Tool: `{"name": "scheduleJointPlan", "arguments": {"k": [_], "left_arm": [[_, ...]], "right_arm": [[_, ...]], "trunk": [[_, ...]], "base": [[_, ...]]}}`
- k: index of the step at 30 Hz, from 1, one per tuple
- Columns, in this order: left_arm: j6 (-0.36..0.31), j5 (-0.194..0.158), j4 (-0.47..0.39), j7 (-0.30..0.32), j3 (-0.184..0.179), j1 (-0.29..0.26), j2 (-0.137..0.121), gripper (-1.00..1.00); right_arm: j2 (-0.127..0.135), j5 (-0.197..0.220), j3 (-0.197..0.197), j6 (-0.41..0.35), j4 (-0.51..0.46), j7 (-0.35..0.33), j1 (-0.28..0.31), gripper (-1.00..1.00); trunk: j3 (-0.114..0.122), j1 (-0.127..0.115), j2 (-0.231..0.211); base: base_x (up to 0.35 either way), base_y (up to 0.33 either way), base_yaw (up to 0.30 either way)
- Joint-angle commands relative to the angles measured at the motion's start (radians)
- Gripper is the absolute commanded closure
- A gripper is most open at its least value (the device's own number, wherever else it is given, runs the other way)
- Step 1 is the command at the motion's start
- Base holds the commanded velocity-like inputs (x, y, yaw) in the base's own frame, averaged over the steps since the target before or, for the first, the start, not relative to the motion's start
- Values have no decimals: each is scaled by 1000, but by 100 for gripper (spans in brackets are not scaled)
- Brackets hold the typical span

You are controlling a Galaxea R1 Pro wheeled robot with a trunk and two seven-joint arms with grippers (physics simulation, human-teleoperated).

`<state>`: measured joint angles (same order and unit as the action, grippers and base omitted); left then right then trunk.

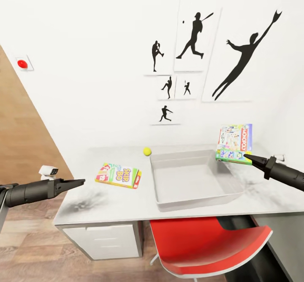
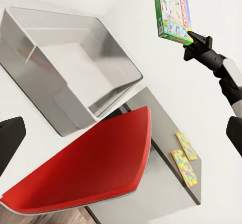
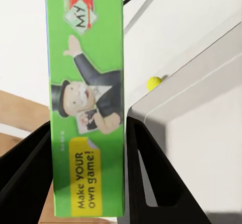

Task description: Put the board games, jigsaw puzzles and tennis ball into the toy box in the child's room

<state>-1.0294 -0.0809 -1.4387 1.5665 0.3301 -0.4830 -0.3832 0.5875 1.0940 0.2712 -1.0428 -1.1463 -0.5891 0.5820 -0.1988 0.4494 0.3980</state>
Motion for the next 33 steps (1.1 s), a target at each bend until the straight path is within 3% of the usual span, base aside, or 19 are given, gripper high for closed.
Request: {"name": "scheduleJointPlan", "arguments": {"k": [1,12,14,19,22,28,33], "left_arm": [[-11,1,0,4,0,-1,0,-100],[-11,1,0,4,5,-1,0,-100],[-11,1,0,4,6,-1,0,-100],[-13,0,0,4,9,-2,-1,-100],[-14,0,0,4,8,-3,0,-100],[-15,0,0,4,4,-21,1,-100],[-14,0,0,4,2,-24,2,-100]], "right_arm": [[0,-6,-4,-4,1,-8,1,100],[0,-6,-16,-4,6,-8,2,100],[0,-6,-28,-4,11,-6,2,100],[1,-7,-101,-4,55,8,13,100],[0,-8,-116,-4,78,12,16,100],[-1,-7,-125,-4,92,28,18,100],[-3,-5,-125,-4,100,81,18,100]], "trunk": [[-1,1,2],[17,1,2],[20,1,2],[26,1,2],[28,1,2],[29,1,2],[29,1,2]], "base": [[0,0,0],[0,0,0],[0,0,0],[0,0,0],[0,0,0],[58,-47,0],[65,-53,0]]}}
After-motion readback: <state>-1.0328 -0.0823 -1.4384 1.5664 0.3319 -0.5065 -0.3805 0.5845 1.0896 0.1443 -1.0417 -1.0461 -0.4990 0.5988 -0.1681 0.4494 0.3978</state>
